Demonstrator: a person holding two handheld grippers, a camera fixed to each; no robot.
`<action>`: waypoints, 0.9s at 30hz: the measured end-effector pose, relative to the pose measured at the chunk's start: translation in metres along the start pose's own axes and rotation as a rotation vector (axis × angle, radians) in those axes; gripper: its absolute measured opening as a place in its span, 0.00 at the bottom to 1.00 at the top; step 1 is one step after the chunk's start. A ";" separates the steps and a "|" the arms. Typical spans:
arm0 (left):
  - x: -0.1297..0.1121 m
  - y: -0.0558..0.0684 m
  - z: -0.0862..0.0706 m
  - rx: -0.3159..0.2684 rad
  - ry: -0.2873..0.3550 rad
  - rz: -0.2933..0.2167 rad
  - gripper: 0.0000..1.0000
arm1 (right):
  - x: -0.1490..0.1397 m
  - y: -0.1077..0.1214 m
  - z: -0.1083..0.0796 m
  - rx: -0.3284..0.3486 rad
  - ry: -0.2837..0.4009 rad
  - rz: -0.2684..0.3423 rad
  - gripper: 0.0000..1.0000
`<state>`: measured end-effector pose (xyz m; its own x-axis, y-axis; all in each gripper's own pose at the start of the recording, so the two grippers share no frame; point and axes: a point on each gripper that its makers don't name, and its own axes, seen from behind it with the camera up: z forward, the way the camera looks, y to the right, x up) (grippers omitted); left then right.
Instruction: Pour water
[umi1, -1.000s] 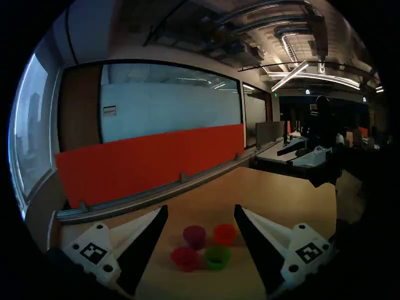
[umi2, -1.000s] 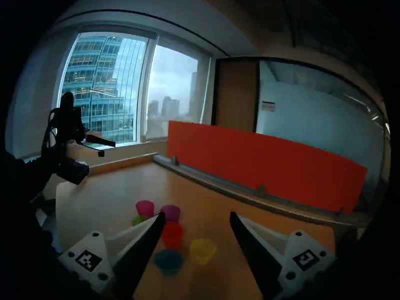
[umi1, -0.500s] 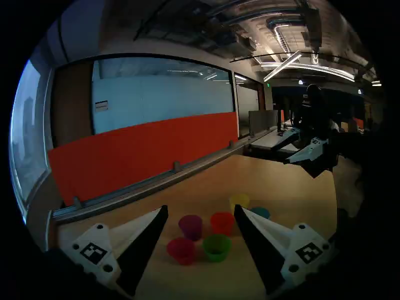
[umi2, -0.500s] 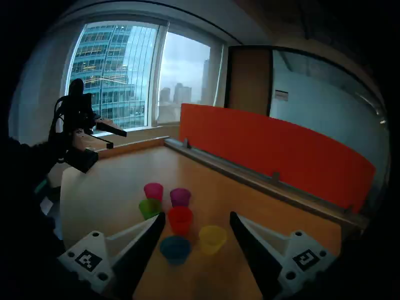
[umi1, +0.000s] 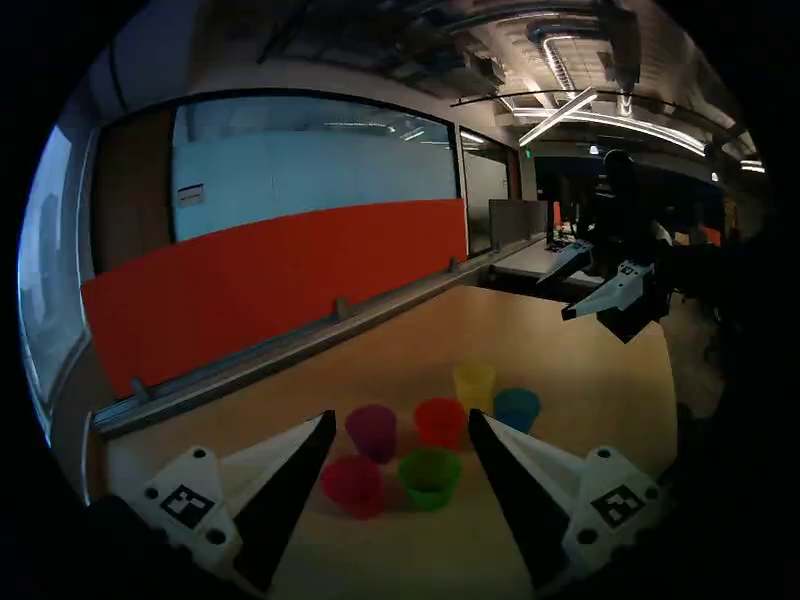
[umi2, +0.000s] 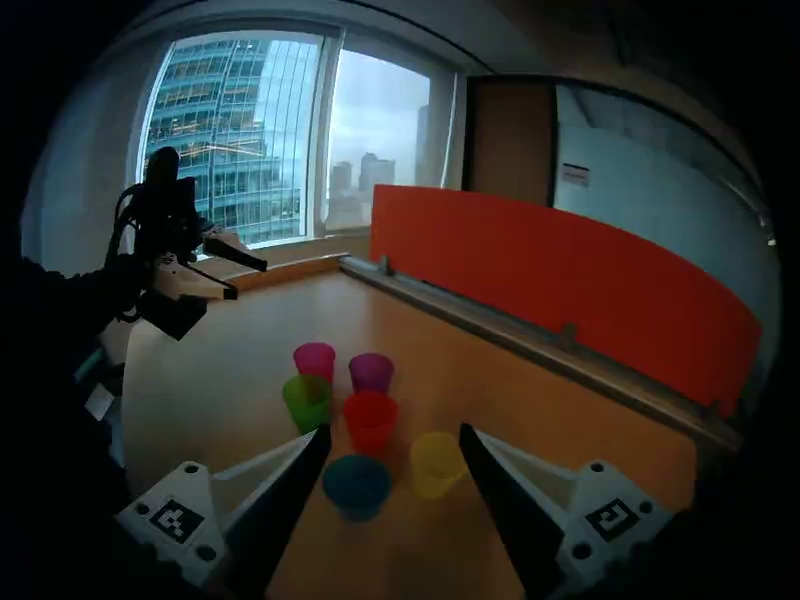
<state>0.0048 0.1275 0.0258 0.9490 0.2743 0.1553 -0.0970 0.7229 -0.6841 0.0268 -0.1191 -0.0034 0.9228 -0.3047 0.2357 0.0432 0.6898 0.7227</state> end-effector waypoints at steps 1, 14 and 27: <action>-0.003 0.001 0.002 -0.005 -0.006 -0.001 0.98 | -0.003 -0.001 0.002 0.003 -0.004 -0.003 1.00; -0.042 0.015 0.025 -0.051 -0.081 -0.002 0.98 | -0.042 -0.010 0.022 0.038 -0.057 -0.026 1.00; -0.090 0.031 0.042 -0.080 -0.174 -0.005 0.98 | -0.082 -0.023 0.043 0.069 -0.114 -0.027 1.00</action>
<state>-0.0966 0.1520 0.0209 0.8827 0.3814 0.2746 -0.0620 0.6736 -0.7365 -0.0659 -0.1380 -0.0111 0.8722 -0.3975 0.2850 0.0373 0.6350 0.7716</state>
